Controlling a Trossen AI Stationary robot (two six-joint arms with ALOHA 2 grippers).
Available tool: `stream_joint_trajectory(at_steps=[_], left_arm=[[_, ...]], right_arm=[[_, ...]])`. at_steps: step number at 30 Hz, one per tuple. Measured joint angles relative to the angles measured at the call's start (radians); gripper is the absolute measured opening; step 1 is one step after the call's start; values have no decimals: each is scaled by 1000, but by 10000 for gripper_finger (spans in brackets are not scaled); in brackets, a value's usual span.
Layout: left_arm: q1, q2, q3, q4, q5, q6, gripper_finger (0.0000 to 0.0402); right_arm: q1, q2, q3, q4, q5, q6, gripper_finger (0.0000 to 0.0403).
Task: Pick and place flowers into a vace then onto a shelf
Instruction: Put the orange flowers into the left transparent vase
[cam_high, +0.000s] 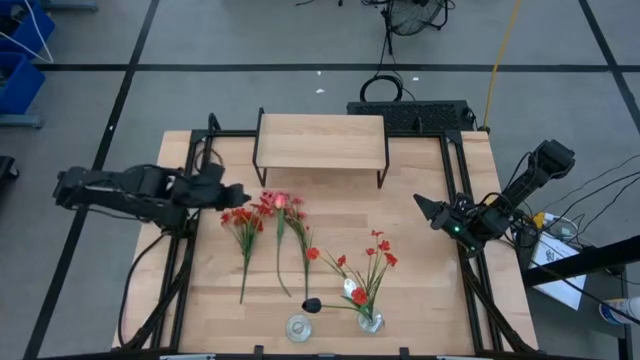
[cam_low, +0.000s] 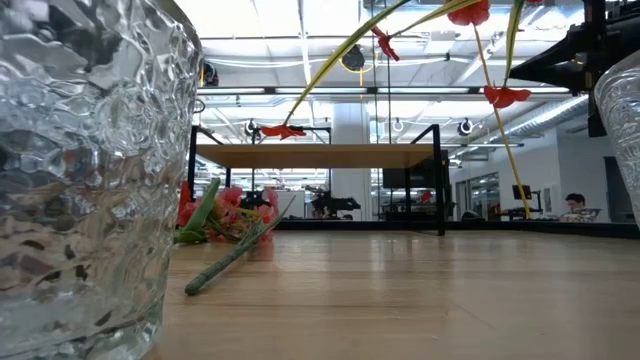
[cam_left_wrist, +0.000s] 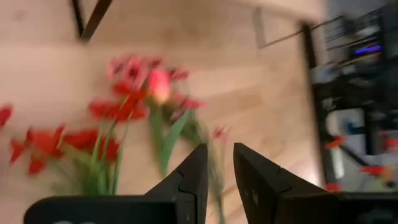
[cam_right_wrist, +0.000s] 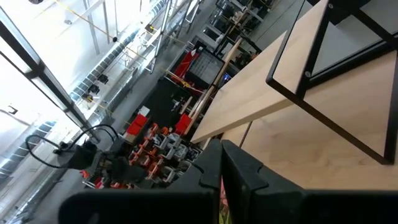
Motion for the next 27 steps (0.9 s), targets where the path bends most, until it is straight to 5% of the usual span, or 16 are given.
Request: stream_joint_trajectory(at_steps=[10, 18, 27], left_arm=[[-121, 373, 76, -52, 139, -230, 81], [-296, 496, 76, -95, 154, -520, 86], [-342, 546, 76, -104, 151, -550, 196]], right_arm=[[0, 0, -1, 0, 0, 0, 3], [0, 0, -1, 0, 0, 0, 4], [0, 1, -1, 0, 0, 0, 4]])
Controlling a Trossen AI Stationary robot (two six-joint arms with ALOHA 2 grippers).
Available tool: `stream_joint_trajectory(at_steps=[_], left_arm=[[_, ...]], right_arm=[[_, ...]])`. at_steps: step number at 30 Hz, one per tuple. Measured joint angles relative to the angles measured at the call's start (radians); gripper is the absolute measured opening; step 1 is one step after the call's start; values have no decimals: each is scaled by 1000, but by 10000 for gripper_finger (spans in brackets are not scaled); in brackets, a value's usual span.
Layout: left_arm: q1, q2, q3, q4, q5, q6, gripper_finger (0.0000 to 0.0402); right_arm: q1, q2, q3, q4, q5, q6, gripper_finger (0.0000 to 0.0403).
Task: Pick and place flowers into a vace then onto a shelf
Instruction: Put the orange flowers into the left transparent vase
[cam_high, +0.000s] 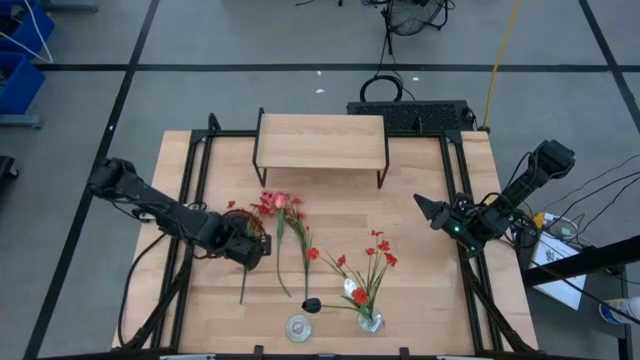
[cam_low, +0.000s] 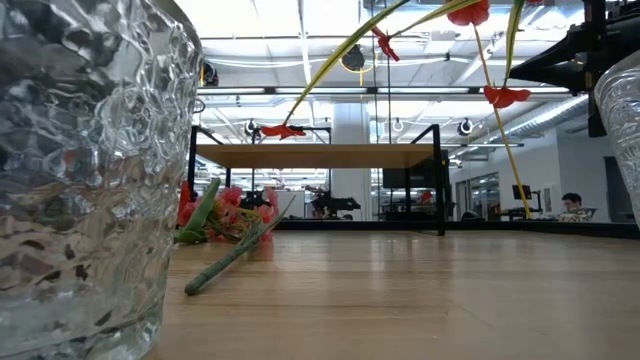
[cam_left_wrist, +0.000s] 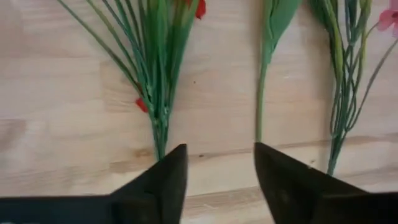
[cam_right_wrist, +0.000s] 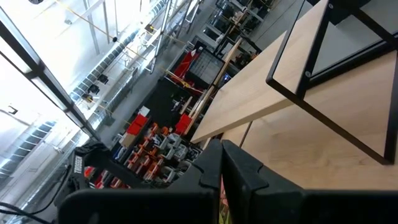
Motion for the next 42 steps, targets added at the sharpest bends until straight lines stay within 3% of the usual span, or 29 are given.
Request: stream_joint_trajectory(at_steps=[4, 9, 19, 28, 36, 42], left_arm=[[0, 55, 0, 9, 39, -1, 247], [-1, 132, 0, 20, 87, 0, 269], [-1, 241, 0, 34, 132, 57, 271], [9, 246, -52, 37, 123, 73, 271], [9, 237, -135, 186, 156, 54, 270], [9, 239, -136, 203, 150, 59, 213]], right_arm=[[0, 0, 0, -5, 0, 0, 4], [0, 0, 0, -8, 0, 0, 4], [0, 1, 0, -11, 0, 0, 4], [0, 0, 0, -11, 0, 0, 4], [0, 1, 0, -11, 0, 0, 4], [0, 0, 0, -11, 0, 0, 4]])
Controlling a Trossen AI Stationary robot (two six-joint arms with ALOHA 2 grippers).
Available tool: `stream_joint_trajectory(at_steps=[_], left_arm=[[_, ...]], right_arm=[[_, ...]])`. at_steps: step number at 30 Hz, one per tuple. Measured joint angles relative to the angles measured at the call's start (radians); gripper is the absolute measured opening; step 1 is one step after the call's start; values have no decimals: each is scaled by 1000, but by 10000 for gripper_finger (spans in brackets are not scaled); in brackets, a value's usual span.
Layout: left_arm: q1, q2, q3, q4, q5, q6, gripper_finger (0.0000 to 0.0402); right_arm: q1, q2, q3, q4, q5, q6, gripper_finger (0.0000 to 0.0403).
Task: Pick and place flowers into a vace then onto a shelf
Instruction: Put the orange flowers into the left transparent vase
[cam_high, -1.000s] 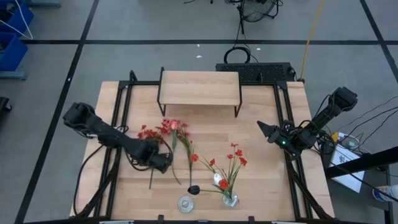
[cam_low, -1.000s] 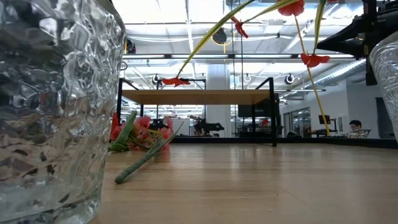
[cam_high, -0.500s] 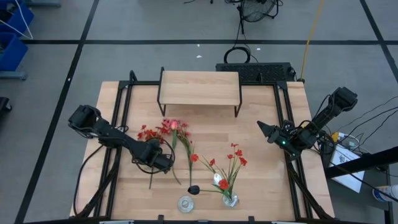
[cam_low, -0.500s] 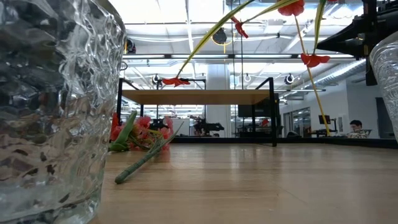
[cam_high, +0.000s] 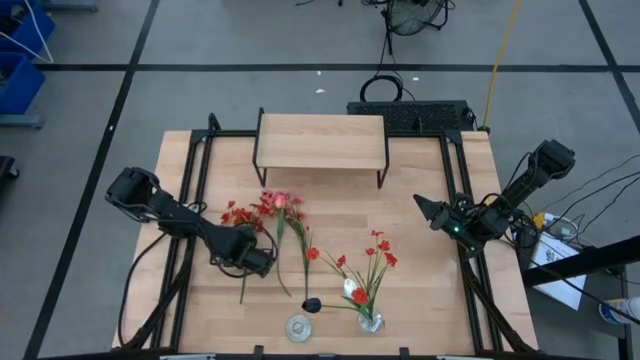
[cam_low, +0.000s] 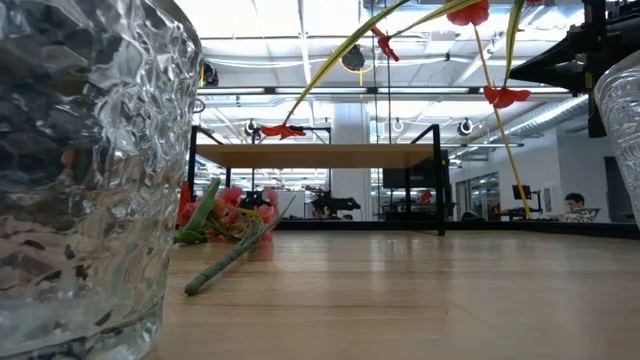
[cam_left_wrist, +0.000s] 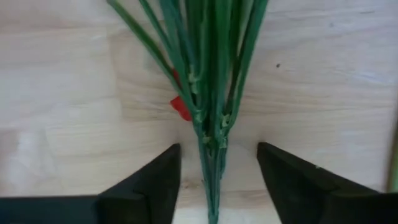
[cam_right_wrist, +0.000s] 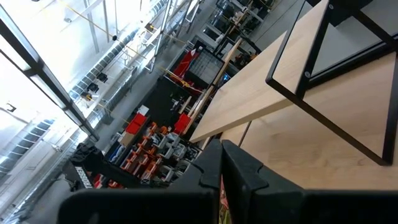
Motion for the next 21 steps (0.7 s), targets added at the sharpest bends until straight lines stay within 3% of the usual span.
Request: stream_joint_trajectory(at_steps=[13, 21], left_arm=[[6, 2, 0, 21, -42, 100, 17], [-27, 2, 14, 19, -110, 317, 25]], right_arm=[[0, 0, 0, 0, 0, 0, 4], [0, 0, 0, 0, 0, 0, 4]])
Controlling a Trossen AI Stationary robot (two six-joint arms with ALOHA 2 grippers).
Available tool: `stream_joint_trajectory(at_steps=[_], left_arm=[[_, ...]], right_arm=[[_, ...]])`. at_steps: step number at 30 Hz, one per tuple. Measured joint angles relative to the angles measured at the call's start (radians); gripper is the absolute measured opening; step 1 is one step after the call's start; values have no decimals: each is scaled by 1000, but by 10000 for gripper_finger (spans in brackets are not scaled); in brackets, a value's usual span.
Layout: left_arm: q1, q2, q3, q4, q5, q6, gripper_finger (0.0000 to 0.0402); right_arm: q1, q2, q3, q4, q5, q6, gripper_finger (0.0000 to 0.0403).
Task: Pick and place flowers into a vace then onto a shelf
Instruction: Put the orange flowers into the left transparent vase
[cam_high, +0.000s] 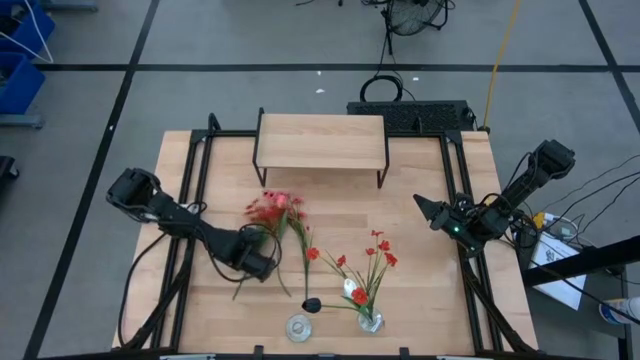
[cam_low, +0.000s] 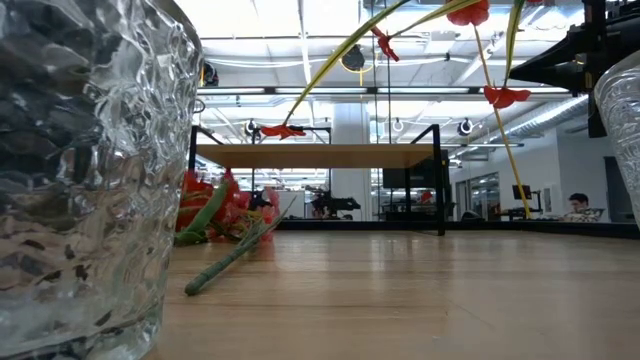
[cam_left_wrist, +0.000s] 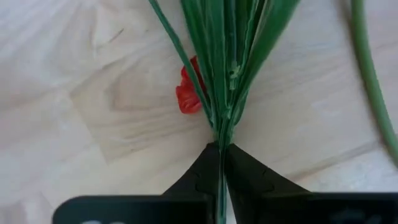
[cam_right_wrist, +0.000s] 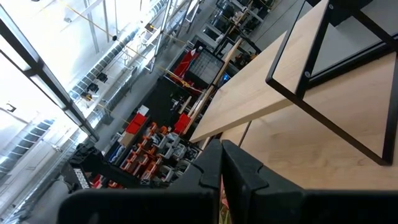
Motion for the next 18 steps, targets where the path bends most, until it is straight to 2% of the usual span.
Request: stream_joint_trajectory(at_steps=[5, 15, 18], left_arm=[[-59, -38, -2, 4, -106, 3, 7], [-202, -221, -1, 15, -365, -67, 7], [-241, -284, -1, 82, -472, -2, 14]], right_arm=[[0, 0, 0, 0, 0, 0, 4], [0, 0, 0, 0, 0, 0, 4], [0, 0, 0, 0, 0, 0, 4]])
